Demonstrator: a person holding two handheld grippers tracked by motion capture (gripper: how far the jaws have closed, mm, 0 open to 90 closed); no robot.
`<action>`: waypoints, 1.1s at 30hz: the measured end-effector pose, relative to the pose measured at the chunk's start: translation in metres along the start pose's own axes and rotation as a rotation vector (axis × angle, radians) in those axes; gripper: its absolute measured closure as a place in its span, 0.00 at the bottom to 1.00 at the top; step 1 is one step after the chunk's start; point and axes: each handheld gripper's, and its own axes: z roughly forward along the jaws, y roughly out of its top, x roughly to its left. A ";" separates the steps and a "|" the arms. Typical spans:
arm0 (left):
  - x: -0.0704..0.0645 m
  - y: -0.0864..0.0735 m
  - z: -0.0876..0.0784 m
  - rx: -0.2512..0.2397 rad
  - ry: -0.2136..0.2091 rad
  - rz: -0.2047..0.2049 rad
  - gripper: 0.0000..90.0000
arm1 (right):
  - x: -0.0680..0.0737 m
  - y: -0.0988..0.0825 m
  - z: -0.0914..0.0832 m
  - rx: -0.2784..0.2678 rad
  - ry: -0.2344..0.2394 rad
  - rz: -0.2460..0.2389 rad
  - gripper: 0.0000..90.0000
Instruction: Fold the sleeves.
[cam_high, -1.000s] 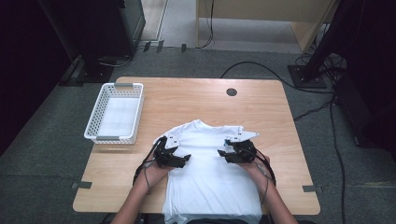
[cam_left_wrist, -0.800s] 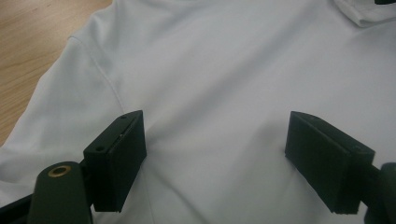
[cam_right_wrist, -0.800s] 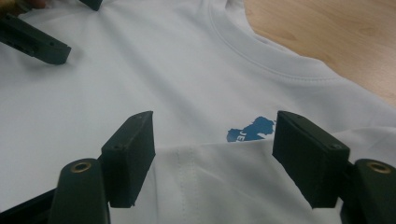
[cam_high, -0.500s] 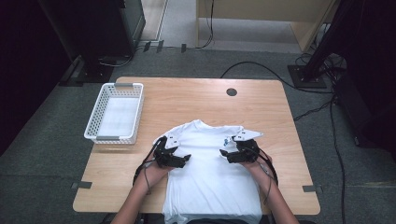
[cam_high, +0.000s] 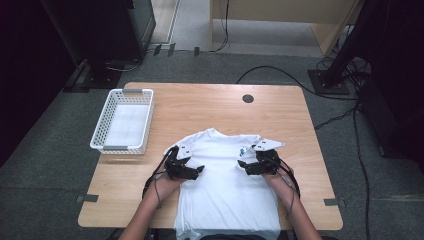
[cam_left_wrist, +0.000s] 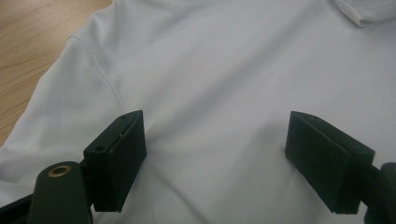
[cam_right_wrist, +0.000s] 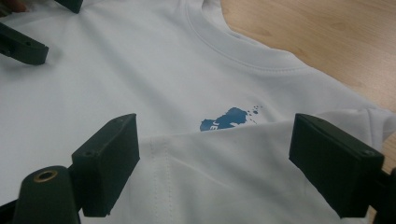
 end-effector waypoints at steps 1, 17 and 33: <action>0.000 0.000 0.000 0.000 0.000 0.000 0.23 | 0.000 0.000 0.000 0.000 -0.001 0.001 0.18; 0.000 0.000 0.000 0.000 0.000 0.000 0.23 | -0.009 -0.006 -0.005 0.002 -0.023 0.013 0.18; 0.000 0.000 0.000 0.000 0.000 0.000 0.23 | -0.017 -0.011 -0.010 0.005 -0.030 0.033 0.13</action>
